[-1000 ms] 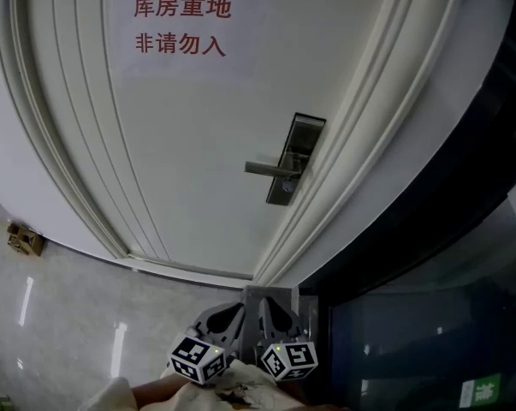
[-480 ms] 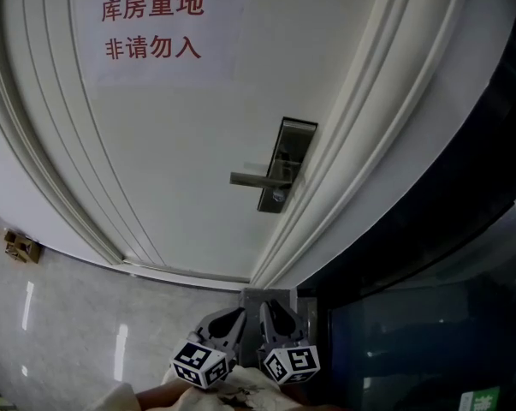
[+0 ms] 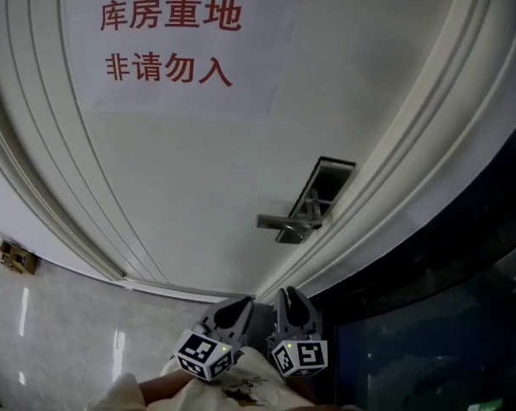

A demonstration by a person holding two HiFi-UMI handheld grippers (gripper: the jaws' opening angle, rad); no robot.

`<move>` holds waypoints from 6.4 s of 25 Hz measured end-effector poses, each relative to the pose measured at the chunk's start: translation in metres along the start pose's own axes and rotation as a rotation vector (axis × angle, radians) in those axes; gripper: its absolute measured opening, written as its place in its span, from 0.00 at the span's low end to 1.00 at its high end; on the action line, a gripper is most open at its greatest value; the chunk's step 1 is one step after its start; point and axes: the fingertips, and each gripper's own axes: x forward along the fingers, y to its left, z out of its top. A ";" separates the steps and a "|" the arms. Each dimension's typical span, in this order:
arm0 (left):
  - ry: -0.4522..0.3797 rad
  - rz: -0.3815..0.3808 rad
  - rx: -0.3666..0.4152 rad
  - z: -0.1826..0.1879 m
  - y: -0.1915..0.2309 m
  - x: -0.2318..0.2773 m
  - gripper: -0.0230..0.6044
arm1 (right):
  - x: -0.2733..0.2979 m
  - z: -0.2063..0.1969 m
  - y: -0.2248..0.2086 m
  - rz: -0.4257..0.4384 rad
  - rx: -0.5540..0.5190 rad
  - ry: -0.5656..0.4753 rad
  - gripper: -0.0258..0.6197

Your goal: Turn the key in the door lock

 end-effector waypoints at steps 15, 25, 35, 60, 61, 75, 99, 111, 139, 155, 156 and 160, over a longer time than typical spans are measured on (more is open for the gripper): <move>0.015 -0.058 -0.004 0.008 0.032 0.032 0.04 | 0.076 0.050 -0.034 -0.281 -0.770 0.055 0.19; 0.032 -0.053 -0.018 0.006 0.047 0.030 0.04 | 0.107 0.060 -0.049 -0.371 -1.084 0.120 0.23; 0.023 -0.045 -0.034 0.007 0.054 0.028 0.04 | 0.114 0.061 -0.052 -0.416 -1.120 0.158 0.07; 0.062 -0.062 -0.053 -0.004 0.050 0.037 0.04 | 0.111 0.067 -0.064 -0.257 -0.210 -0.023 0.06; 0.063 -0.063 -0.052 -0.004 0.049 0.037 0.04 | 0.111 0.068 -0.064 -0.248 -0.173 -0.029 0.06; 0.061 -0.073 -0.045 -0.004 0.047 0.039 0.04 | 0.109 0.067 -0.070 -0.115 0.353 -0.103 0.07; 0.074 -0.080 -0.040 -0.001 0.051 0.052 0.04 | 0.108 0.067 -0.077 0.047 0.805 -0.186 0.17; 0.070 -0.045 -0.076 0.000 0.079 0.051 0.04 | 0.049 0.038 -0.074 -0.217 0.180 -0.162 0.15; 0.085 -0.025 0.036 -0.009 -0.014 0.082 0.04 | 0.010 0.003 -0.046 0.041 0.034 0.013 0.05; 0.118 0.003 0.055 -0.035 -0.088 0.057 0.04 | -0.069 0.003 -0.088 -0.019 0.117 0.015 0.05; 0.117 -0.003 0.060 -0.034 -0.090 0.054 0.04 | -0.070 0.002 -0.086 -0.026 0.123 0.014 0.05; 0.109 -0.004 0.056 -0.034 -0.082 0.030 0.04 | -0.072 0.001 -0.064 -0.029 0.136 0.011 0.05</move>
